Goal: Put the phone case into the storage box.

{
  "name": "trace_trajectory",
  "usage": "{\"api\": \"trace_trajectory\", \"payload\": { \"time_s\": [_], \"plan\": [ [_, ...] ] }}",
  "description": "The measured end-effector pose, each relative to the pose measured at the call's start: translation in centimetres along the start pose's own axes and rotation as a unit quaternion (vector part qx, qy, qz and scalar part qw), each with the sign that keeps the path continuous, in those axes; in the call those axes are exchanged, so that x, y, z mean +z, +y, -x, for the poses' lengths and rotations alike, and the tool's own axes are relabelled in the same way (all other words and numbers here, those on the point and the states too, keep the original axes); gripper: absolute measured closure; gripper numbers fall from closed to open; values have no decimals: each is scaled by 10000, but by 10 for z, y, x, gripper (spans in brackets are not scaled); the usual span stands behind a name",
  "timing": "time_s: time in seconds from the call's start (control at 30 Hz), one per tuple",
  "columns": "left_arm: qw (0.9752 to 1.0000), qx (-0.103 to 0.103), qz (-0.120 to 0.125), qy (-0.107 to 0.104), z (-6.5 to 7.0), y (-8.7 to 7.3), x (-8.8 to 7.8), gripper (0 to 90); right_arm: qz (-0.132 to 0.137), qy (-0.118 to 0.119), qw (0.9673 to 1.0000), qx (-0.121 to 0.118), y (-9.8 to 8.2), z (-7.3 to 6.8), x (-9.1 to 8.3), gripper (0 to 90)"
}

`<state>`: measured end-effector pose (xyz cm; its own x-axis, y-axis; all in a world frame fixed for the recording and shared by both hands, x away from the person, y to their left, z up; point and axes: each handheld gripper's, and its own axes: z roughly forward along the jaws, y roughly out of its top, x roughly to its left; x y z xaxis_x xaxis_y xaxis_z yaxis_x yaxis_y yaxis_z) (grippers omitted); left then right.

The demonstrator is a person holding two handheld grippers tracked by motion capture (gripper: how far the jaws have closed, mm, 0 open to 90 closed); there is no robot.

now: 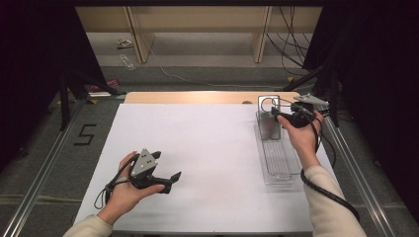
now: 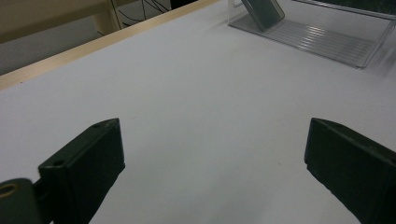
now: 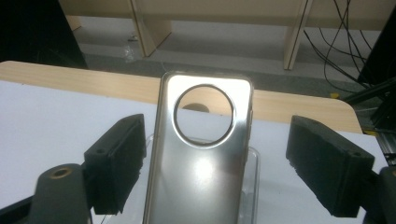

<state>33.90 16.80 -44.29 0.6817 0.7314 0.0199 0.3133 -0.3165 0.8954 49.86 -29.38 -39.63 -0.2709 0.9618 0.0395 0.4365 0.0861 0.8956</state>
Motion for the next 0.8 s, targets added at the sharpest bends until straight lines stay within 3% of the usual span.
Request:
{"api": "trace_trajectory", "payload": {
  "time_s": [0.8],
  "plan": [
    [10000,-27,6,21,-1,0,0,45,17,233,9995,-189,-17,-9,-28,176]
  ]
}}
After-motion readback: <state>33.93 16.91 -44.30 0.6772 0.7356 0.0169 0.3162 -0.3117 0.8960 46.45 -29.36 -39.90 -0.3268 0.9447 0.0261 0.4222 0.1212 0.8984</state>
